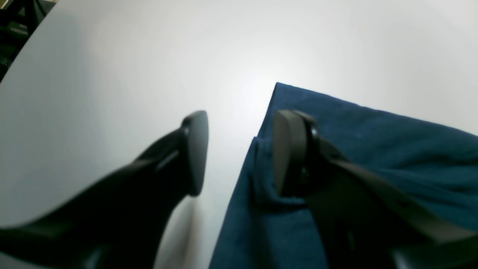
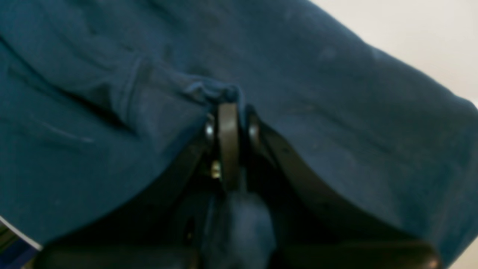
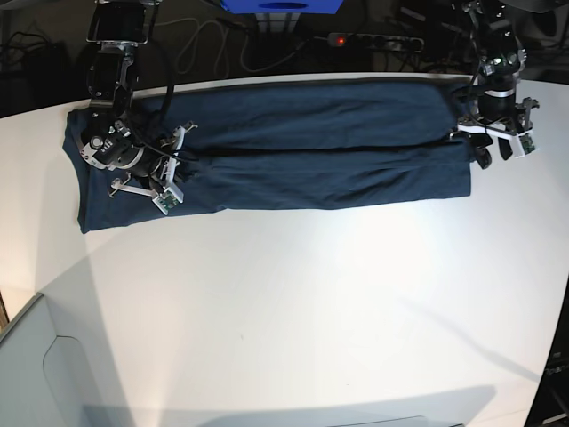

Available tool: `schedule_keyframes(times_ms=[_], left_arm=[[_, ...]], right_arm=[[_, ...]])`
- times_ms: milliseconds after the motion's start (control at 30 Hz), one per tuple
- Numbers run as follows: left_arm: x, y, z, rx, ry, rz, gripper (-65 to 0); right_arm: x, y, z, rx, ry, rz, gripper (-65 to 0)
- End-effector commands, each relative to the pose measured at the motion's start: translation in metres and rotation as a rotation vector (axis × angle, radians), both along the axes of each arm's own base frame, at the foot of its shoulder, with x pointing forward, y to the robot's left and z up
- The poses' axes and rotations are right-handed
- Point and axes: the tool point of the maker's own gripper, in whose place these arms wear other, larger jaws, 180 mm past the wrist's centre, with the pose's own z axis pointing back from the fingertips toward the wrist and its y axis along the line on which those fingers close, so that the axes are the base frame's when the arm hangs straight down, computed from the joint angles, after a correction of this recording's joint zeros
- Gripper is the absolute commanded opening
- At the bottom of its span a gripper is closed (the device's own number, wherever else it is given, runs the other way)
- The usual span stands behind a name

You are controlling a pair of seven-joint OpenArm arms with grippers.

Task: Fold the T-shirt properly
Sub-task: 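Move the right gripper inward and grasp the strip's end near it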

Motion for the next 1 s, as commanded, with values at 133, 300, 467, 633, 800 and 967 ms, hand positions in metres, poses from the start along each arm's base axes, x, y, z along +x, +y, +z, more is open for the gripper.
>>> schedule_keyframes(times_ms=[133, 300, 467, 633, 800, 967], left_arm=[[0.009, 0.004, 0.014, 0.025, -0.05, -0.002, -37.7], [0.01, 0.004, 0.015, 0.025, -0.052, -0.002, -37.7], [0.015, 0.003, 0.018, 0.026, -0.065, -0.005, -37.7], [0.015, 0.004, 0.018, 0.026, -0.065, -0.006, -37.7], [0.014, 0.004, 0.017, 0.026, -0.062, -0.006, -37.7], [0.012, 0.003, 0.016, 0.026, -0.058, -0.006, -37.7]], right_arm=[[0.002, 0.004, 0.044, -0.02, -0.143, 0.037, -65.0], [-0.021, 0.019, 0.063, -0.025, -0.186, 0.078, -65.0], [-0.049, 0.038, 0.055, 0.0, -0.136, 0.131, -65.0], [-0.065, 0.059, 0.048, 0.027, -0.099, 0.194, -64.9], [-0.067, 0.061, 0.047, 0.026, -0.095, 0.203, -61.0], [-0.066, 0.056, 0.048, 0.011, -0.099, 0.207, -39.5]])
